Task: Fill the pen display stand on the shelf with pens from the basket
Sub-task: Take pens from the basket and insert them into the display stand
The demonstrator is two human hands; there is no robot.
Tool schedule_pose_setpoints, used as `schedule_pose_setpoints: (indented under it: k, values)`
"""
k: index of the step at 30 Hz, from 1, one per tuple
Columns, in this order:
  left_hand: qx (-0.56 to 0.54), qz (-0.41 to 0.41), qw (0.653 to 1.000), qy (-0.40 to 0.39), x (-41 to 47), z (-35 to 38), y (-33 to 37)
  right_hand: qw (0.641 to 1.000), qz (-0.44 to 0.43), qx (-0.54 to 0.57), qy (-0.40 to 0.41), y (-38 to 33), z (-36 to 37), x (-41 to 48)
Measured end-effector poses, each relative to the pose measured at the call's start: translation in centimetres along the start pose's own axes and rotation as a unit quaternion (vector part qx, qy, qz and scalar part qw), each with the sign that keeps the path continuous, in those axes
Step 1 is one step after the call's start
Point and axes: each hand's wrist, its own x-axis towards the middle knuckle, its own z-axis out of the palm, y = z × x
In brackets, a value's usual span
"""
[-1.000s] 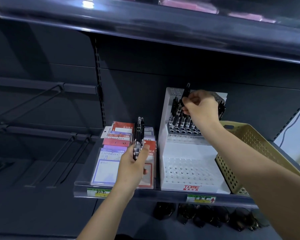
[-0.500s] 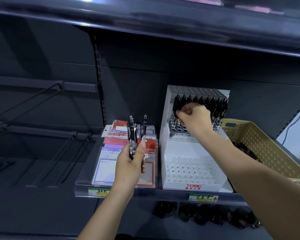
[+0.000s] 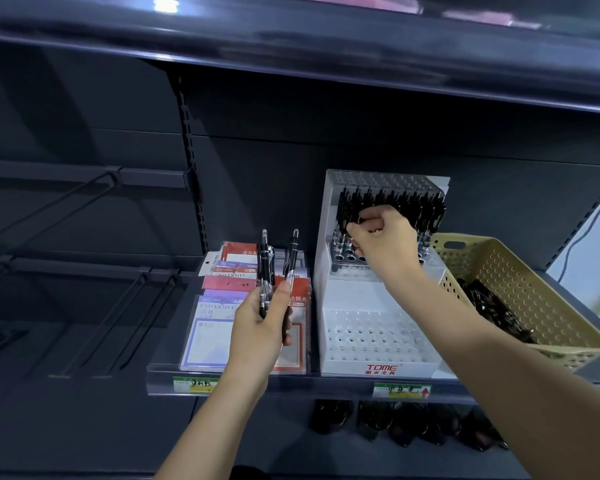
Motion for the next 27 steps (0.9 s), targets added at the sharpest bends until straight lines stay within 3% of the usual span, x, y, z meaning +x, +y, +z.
schedule_pose_setpoints:
  k: [2,4,7,12,17,22,27]
  values:
    - [0.010,0.005,1.000,-0.003,-0.1,0.2,-0.1,0.999,0.012,0.024,-0.023,-0.2,-0.3,-1.3]
    - [0.011,0.011,1.000,-0.020,-0.4,0.6,-0.1,0.990,0.044,0.073,-0.108,-0.5,-0.3,-2.9]
    - [-0.015,0.009,0.999,-0.050,-0.9,1.3,-0.1,0.950,0.115,0.178,-0.231,-0.2,0.1,-4.9]
    - [0.000,0.020,0.998,-0.054,-1.2,1.6,-0.4,0.900,0.172,0.304,-0.262,0.6,-0.4,-5.6]
    - [0.008,0.035,0.997,-0.067,-1.4,1.9,-0.6,0.870,0.186,0.341,-0.304,1.3,-1.4,-5.5]
    - [-0.027,0.005,0.998,-0.057,-1.1,2.1,-1.0,0.896,0.158,0.303,-0.284,0.5,-2.4,-4.9]
    - [-0.019,-0.015,1.000,0.001,-0.6,1.3,-1.5,0.972,0.062,0.207,-0.097,-1.7,-4.2,-1.9]
